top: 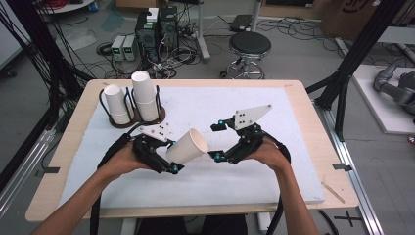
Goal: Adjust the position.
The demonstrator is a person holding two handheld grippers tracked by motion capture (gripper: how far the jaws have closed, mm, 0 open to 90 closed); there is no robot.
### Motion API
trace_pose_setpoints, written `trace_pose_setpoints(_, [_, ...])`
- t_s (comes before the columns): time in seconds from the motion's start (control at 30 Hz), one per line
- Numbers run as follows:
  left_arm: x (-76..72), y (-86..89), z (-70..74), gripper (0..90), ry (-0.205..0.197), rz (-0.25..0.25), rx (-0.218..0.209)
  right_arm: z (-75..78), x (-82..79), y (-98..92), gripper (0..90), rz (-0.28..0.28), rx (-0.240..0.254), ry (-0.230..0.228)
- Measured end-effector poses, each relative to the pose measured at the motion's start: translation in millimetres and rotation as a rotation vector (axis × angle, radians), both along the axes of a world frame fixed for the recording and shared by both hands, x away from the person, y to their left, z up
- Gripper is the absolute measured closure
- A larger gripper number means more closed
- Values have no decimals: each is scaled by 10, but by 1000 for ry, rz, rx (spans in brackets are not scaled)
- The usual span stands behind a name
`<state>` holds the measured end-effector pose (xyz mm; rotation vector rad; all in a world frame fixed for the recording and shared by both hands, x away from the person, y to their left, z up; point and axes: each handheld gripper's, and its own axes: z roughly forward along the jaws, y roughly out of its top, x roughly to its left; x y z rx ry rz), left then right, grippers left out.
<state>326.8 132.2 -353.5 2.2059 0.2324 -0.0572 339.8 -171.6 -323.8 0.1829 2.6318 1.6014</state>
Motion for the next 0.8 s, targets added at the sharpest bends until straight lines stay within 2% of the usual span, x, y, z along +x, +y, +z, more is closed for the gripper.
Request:
trace_pose_setpoints(0.1, [-10, 19, -10, 351, -3, 9, -49, -44, -4, -28, 146, -10, 20, 8])
trace_pose_setpoints(0.17, [-14, 36, -23, 351, 5, 10, -123, -74, -8, -42, 145, -13, 45, 16])
trace_pose_setpoints(0.3, [-31, 56, -52, 351, -4, 31, -202, -140, -10, -54, 145, -24, 99, 28])
trace_pose_setpoints(0.43, [-57, 69, -74, 351, -12, 27, -290, -193, -13, -40, 146, -19, 139, 41])
trace_pose_setpoints(0.63, [-87, 82, -108, 351, -25, 12, -381, -245, -24, 7, 146, -1, 179, 58])
trace_pose_setpoints(0.8, [-88, 85, -159, 351, -31, 0, -413, -263, -24, 43, 146, 17, 218, 74])
